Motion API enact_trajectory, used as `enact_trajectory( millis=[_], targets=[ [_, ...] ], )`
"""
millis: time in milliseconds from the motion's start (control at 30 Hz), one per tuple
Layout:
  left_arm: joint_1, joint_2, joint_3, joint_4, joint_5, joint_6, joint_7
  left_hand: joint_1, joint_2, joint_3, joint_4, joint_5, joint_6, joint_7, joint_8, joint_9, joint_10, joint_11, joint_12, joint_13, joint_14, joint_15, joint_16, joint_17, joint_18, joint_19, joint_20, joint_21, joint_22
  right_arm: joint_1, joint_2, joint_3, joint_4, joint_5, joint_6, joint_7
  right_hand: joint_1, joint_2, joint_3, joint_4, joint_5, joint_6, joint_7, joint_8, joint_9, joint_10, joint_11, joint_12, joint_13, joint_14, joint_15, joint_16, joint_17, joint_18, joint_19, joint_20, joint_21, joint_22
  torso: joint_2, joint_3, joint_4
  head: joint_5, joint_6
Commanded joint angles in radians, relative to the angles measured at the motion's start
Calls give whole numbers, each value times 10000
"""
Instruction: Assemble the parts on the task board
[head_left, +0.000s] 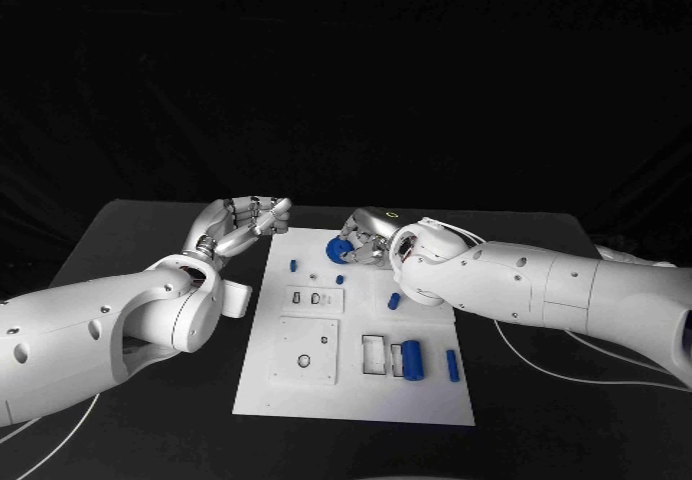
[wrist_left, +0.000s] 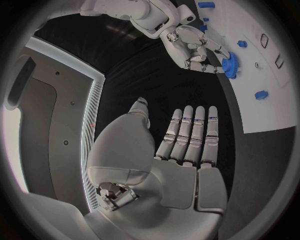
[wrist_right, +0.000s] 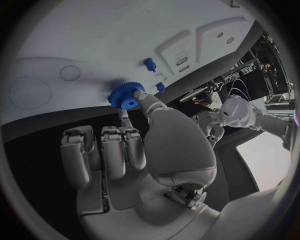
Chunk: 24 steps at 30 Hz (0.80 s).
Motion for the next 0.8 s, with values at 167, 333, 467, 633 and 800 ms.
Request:
enact_trajectory(
  millis=[167, 333, 467, 633, 800],
  targets=[
    [14, 18, 10, 12, -36, 33, 116, -8, 111, 24, -27, -13, -70, 290, 68, 20, -44, 3, -16, 13, -53, 19, -60, 12, 148, -78, 3, -37, -18, -8, 104, 3, -116, -134, 233, 20, -12, 108, 57, 5, -66, 313, -246, -49, 14, 1048, 89, 28, 2629, 1044, 46, 42, 2630, -68, 1046, 66, 45, 2627, 8, -1, 4, -1, 9],
    [14, 12, 10, 22, -36, 27, 116, -8, 111, 24, -27, -13, -70, 290, 68, 20, -44, 3, -16, 13, -53, 19, -60, 12, 148, -78, 3, -37, -18, -13, 149, 3, -177, -140, 247, 25, -17, 113, 58, 8, -115, 311, -250, -73, 1, 1048, 88, 28, 2629, 1044, 49, 42, 2630, -68, 1046, 73, 45, 2627, 15, 1, 6, 4, 13],
    [14, 4, 10, 29, -36, 18, 114, -8, 111, 24, -27, -13, -70, 290, 68, 20, -44, 3, -16, 13, -53, 19, -60, 12, 148, -78, 3, -37, -18, -17, 176, 3, -217, -141, 266, 27, -20, 115, 58, 9, -142, 310, -251, -86, -5, 1048, 88, 28, 2629, 1044, 50, 42, 2630, -68, 1046, 76, 45, 2627, 15, -2, 0, 13, 9],
    [14, 2, 10, 33, -36, 13, 110, -8, 111, 24, -27, -13, -70, 290, 68, 20, -44, 3, -16, 13, -53, 19, -60, 12, 148, -78, 3, -37, -18, -22, 224, 3, -292, -142, 278, 20, -25, 116, 58, 10, -218, 292, -253, -129, -27, 1048, 86, 28, 2629, 1044, 53, 42, 2630, -68, 1046, 82, 45, 2627, 12, -1, -4, 21, -2],
    [14, 1, 10, 41, -37, 12, 109, -8, 111, 24, -27, -13, -70, 290, 68, 20, -44, 3, -16, 13, -53, 19, -60, 12, 148, -78, 3, -37, -18, -41, 316, 3, -395, -149, 242, 29, -26, 118, 62, 9, -279, 235, -255, -198, -60, 1048, 86, 28, 2629, 1044, 54, 42, 2630, -68, 1046, 88, 45, 2627, 18, 4, 1, 24, 8]
  ],
)
